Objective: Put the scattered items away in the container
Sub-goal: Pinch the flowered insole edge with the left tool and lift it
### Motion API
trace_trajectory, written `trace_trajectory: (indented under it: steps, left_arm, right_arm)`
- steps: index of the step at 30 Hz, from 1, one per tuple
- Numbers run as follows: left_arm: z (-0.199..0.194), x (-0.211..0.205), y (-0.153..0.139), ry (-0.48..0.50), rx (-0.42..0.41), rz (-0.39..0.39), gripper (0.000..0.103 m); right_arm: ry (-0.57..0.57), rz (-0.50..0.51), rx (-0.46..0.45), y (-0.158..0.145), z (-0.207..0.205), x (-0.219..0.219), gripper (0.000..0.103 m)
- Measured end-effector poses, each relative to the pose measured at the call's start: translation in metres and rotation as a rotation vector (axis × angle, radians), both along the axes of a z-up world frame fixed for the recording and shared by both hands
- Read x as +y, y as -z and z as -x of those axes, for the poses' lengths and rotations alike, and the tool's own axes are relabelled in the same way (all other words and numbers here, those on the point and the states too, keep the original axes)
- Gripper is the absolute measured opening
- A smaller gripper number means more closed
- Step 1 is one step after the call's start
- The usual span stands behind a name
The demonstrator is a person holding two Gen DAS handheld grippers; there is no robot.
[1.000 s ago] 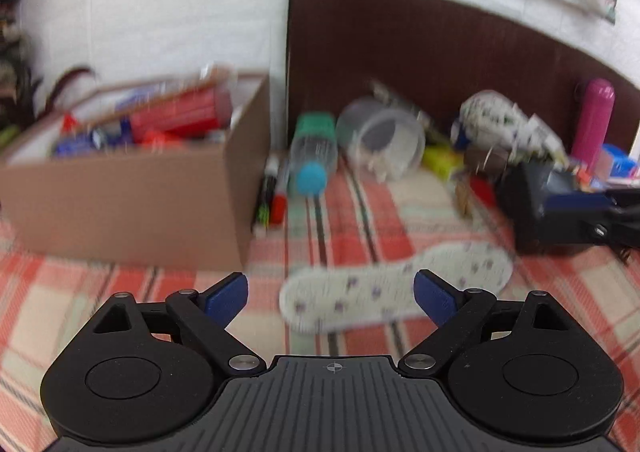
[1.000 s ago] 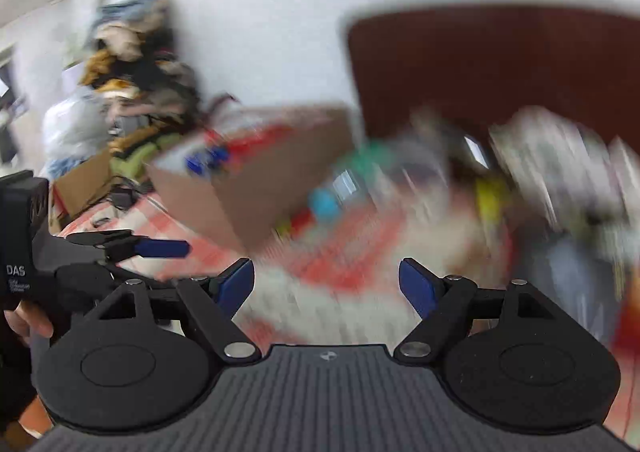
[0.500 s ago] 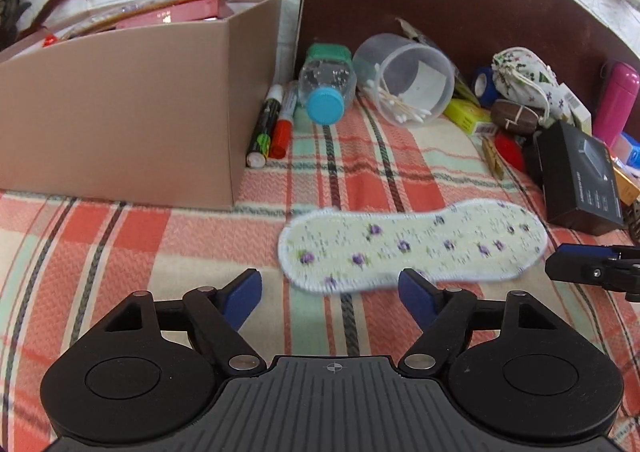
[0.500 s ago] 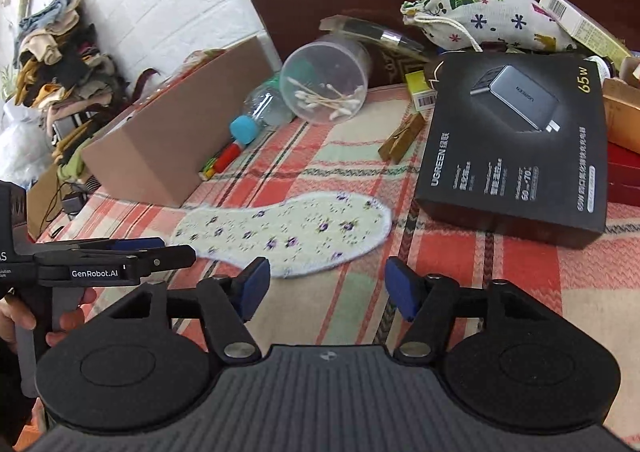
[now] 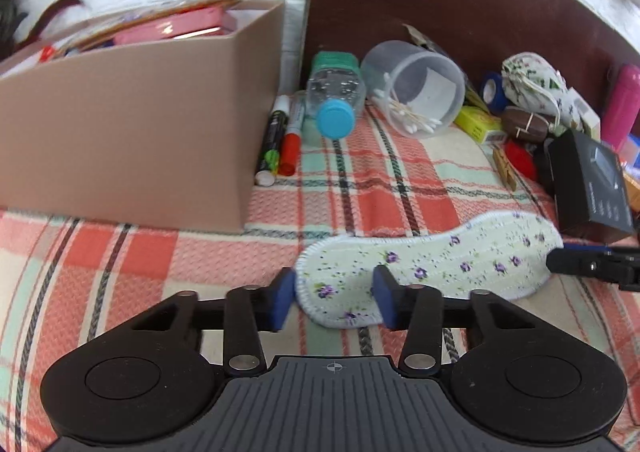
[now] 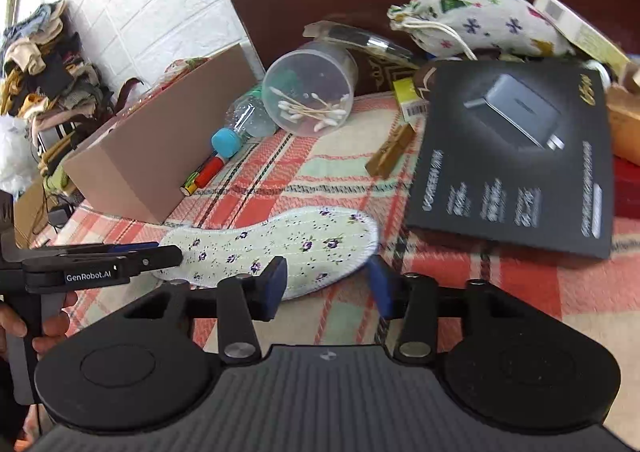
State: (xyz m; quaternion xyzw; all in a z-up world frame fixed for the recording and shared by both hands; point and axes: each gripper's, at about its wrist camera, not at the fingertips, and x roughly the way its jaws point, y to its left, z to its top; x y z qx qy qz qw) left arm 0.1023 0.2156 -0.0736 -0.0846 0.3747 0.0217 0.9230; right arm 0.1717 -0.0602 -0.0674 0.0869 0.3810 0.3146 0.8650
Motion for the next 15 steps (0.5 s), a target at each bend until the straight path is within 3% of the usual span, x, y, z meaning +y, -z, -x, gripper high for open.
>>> trace_trajectory:
  steps: [3, 6, 9, 14, 15]
  left_arm:
    - [0.002, 0.001, 0.0, 0.01, 0.003, 0.012, 0.044]
    - [-0.002, -0.001, 0.0, 0.015, 0.012, 0.011, 0.063]
    - [-0.004, -0.004, 0.001, 0.013, 0.021, -0.015, 0.075]
    - [-0.006, -0.009, 0.003, 0.078, 0.035, -0.047, 0.074]
    - [-0.007, -0.011, 0.003, 0.088, 0.039, -0.047, 0.069]
  right_arm:
    - [0.011, 0.001, 0.01, 0.0, 0.0, -0.002, 0.045]
    - [0.03, -0.025, 0.03, 0.001, -0.003, -0.005, 0.037]
    - [0.052, -0.066, 0.055, 0.004, -0.008, -0.009, 0.035]
    - [0.09, -0.135, 0.097, 0.009, -0.018, -0.015, 0.036]
    - [0.097, -0.149, 0.106, 0.01, -0.019, -0.016, 0.037]
